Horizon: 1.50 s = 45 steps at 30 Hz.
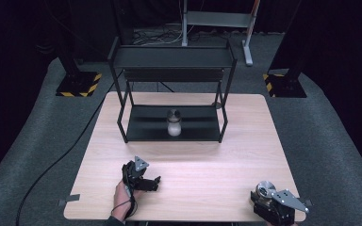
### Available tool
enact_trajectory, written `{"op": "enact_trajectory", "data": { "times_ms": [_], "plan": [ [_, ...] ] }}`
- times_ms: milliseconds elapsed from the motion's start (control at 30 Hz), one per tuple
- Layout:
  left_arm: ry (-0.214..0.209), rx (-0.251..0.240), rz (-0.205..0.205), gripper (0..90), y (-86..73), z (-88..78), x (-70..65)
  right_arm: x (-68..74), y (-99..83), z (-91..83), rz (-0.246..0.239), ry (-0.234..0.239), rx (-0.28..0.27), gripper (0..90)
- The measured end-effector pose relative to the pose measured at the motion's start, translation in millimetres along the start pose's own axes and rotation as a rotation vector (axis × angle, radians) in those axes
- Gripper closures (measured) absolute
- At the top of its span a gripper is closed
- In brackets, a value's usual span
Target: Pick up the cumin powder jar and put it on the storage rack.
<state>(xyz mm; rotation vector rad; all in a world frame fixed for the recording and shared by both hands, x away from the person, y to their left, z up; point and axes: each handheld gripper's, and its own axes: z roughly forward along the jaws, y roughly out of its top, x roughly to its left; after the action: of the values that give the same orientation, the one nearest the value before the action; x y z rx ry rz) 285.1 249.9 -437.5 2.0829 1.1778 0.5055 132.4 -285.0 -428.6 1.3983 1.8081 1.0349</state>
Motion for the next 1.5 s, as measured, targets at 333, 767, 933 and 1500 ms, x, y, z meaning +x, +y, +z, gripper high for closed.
{"op": "enact_trajectory", "data": {
  "times_ms": [333,767,933,1500],
  "plan": [
    [0.001,-0.001,0.001,0.3,-0.1,-0.1,-0.3,1.7,9.7,-5.2,-0.020,0.011,-0.024,30.0],
    [-0.001,0.001,0.001,0.3,0.1,-0.1,0.2,5.8,22.0,-1.5,-0.056,0.031,-0.030,29.9],
    [-0.001,-0.001,0.003,0.3,-0.2,0.0,-0.1,6.7,27.8,1.0,-0.065,0.037,-0.037,29.9],
    [-0.004,0.001,0.001,0.3,0.2,0.0,0.4,8.8,46.6,15.6,-0.108,0.070,-0.038,29.9]
  ]
}}
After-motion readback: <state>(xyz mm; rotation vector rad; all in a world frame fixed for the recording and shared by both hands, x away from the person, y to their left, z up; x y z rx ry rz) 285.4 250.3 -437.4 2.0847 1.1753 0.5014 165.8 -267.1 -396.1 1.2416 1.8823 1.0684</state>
